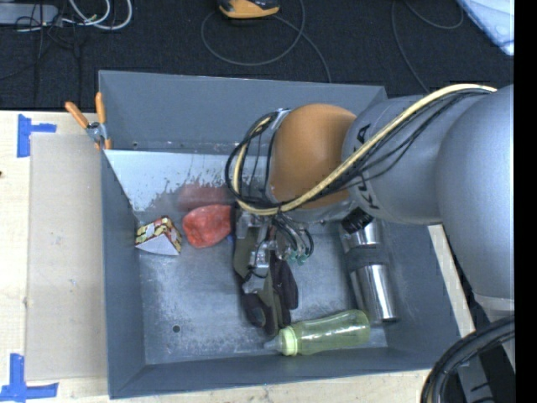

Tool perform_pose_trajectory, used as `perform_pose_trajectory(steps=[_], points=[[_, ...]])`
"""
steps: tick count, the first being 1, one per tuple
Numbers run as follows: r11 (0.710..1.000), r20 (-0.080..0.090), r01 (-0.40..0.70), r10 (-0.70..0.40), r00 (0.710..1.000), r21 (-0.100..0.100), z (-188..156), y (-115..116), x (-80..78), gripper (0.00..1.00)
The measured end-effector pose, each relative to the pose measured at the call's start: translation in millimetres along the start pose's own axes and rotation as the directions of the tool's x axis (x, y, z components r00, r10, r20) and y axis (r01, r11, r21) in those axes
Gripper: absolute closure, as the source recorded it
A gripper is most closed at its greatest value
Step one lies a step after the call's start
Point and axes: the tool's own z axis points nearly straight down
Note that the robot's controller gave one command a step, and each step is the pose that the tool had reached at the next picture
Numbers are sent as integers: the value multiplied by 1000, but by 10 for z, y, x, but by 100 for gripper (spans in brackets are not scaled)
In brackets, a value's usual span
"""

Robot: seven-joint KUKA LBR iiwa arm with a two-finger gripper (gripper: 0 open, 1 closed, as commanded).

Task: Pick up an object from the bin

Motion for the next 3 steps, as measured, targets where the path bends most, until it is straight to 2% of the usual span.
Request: perform_pose_trajectory(steps=[1, 2, 3], points=[[975, -4, 222, -222, 975, 0, 389, -890, 366, 100], [975, -4, 222, -222, 975, 0, 389, -890, 366, 100], [977, -4, 215, -215, 977, -1, -722, -865, 365, 100]])
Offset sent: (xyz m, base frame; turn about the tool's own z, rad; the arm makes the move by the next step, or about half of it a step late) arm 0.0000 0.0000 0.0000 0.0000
